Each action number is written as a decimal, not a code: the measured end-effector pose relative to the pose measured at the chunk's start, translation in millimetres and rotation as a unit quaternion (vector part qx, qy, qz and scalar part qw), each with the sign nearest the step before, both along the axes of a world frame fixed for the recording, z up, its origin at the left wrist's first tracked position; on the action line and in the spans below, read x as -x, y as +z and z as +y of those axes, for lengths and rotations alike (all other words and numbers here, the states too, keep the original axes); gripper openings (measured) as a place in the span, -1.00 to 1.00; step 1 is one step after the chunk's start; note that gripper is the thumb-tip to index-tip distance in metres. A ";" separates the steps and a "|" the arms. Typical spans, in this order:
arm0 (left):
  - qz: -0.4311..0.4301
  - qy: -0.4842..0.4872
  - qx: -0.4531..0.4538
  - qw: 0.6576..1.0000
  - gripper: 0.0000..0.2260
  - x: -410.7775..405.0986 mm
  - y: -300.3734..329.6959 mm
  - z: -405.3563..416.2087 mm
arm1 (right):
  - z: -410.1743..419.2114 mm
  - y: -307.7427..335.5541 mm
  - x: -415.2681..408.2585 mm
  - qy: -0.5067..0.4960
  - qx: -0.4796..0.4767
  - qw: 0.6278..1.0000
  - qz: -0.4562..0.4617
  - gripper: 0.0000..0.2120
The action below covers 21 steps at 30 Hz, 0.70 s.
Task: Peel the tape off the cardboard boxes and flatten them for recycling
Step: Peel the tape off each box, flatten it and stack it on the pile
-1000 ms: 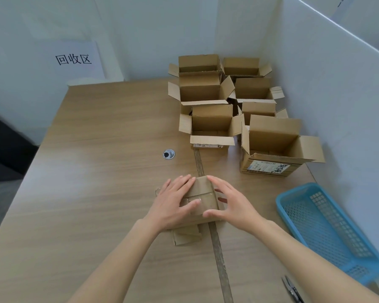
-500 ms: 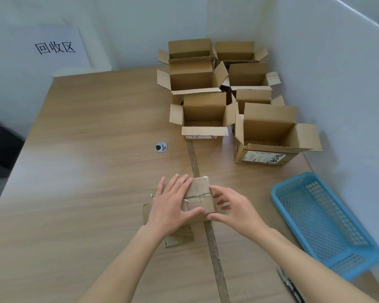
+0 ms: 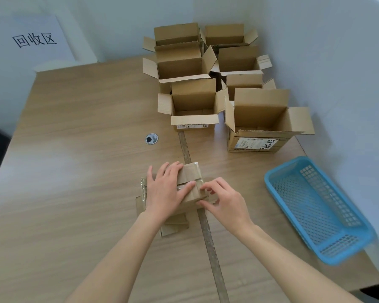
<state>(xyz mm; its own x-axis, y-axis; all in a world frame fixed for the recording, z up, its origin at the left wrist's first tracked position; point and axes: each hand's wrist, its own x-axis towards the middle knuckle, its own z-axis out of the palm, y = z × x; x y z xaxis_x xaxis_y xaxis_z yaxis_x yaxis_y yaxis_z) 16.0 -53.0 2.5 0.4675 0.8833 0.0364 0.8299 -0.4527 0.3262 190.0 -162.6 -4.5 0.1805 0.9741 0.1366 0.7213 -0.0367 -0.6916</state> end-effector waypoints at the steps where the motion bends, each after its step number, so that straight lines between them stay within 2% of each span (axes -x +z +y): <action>1: -0.004 0.000 -0.008 1.000 -0.42 -0.1 -1.3 -2.2 | -1.4 0.1 -0.8 0.003 -0.001 1.000 -0.001 -0.69; 8: -0.016 -0.001 -0.031 0.999 -0.45 0.6 -3.8 -5.1 | -12.0 4.8 -0.2 -0.003 -0.037 0.999 -0.026 -0.90; 11: -0.022 -0.003 -0.037 0.999 -0.45 1.5 -4.8 -6.7 | -11.6 9.3 1.6 0.006 -0.040 0.998 -0.051 -0.92; 17: -0.015 -0.012 -0.038 0.999 -0.41 3.8 -6.5 -8.4 | -3.8 16.4 -9.9 0.110 -0.029 0.991 -0.075 -0.94; 21: 0.006 -0.045 -0.031 0.998 -0.27 7.2 -6.1 -8.1 | 5.9 24.9 -20.2 0.166 -0.030 0.981 -0.099 -0.94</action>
